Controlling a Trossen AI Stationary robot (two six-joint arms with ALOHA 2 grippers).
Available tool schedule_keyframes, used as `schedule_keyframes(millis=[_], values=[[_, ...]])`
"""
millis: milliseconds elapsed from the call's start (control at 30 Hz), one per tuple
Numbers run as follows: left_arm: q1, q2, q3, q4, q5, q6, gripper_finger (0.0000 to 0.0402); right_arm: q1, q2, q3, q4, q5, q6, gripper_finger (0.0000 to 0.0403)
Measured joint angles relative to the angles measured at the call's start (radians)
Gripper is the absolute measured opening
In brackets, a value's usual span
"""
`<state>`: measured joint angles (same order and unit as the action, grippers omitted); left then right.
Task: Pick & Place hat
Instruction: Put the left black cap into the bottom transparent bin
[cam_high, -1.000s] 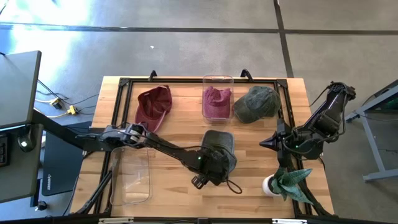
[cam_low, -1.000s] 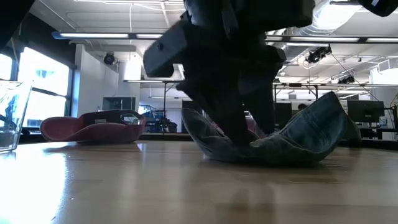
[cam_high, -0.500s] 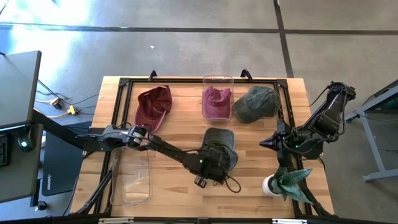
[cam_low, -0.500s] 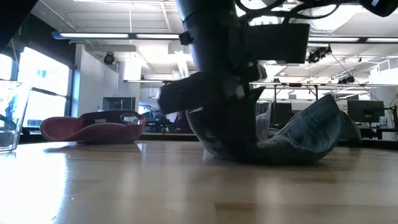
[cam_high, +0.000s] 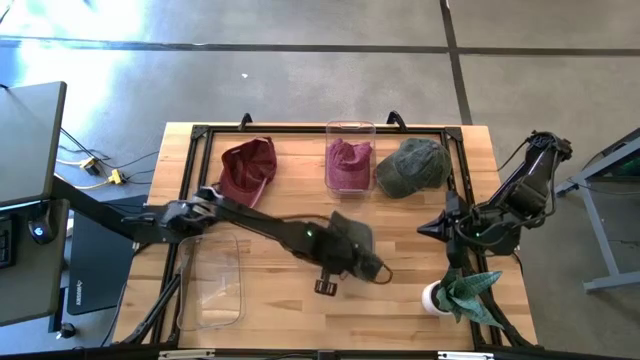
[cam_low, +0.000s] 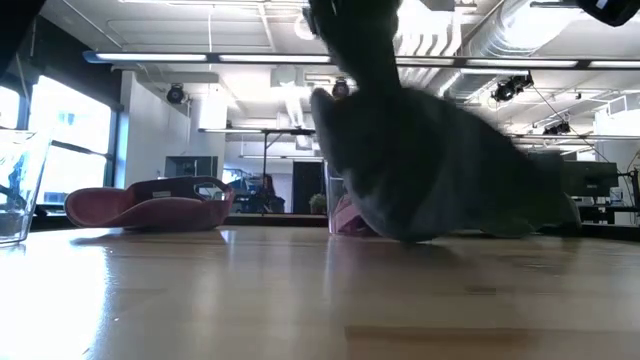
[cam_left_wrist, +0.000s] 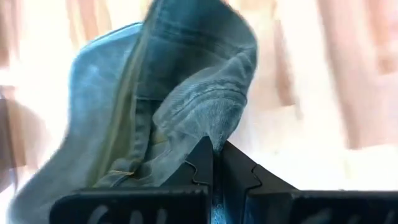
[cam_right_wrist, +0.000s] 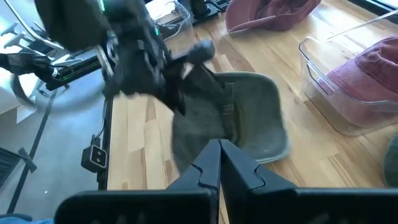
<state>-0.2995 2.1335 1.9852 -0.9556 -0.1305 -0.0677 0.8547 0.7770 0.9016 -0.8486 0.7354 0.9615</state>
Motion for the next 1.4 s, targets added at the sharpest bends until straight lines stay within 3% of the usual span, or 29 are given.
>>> schedule_keyframes(millis=[367,567,700,800,933,1233,1400], values=[[0.079,-0.223,-0.001,0.006,0.348,-0.024,0.0001,-0.005,0.002,0.000,0.006,-0.015,-0.036,0.0009],[0.098,-0.247,-0.002,0.084,0.512,-0.070,0.0000,-0.062,0.008,-0.001,0.249,-0.142,-0.268,0.0072],[0.096,-0.255,0.001,0.174,0.538,-0.096,0.0000,-0.120,0.053,-0.001,0.458,-0.283,-0.456,0.0147],[0.097,-0.252,-0.001,0.237,0.541,-0.124,0.0000,-0.162,0.107,0.000,0.494,-0.388,-0.558,0.0203],[0.097,-0.253,0.000,0.292,0.543,-0.157,0.0000,-0.207,0.156,-0.002,0.517,-0.438,-0.656,0.0256],[0.097,-0.252,0.000,0.345,0.548,-0.200,0.0000,-0.320,0.167,-0.001,0.587,-0.556,-0.808,0.0274],[0.097,-0.252,0.000,0.374,0.543,-0.200,0.0000,-0.397,0.250,0.001,0.652,-0.799,-0.822,0.0275]])
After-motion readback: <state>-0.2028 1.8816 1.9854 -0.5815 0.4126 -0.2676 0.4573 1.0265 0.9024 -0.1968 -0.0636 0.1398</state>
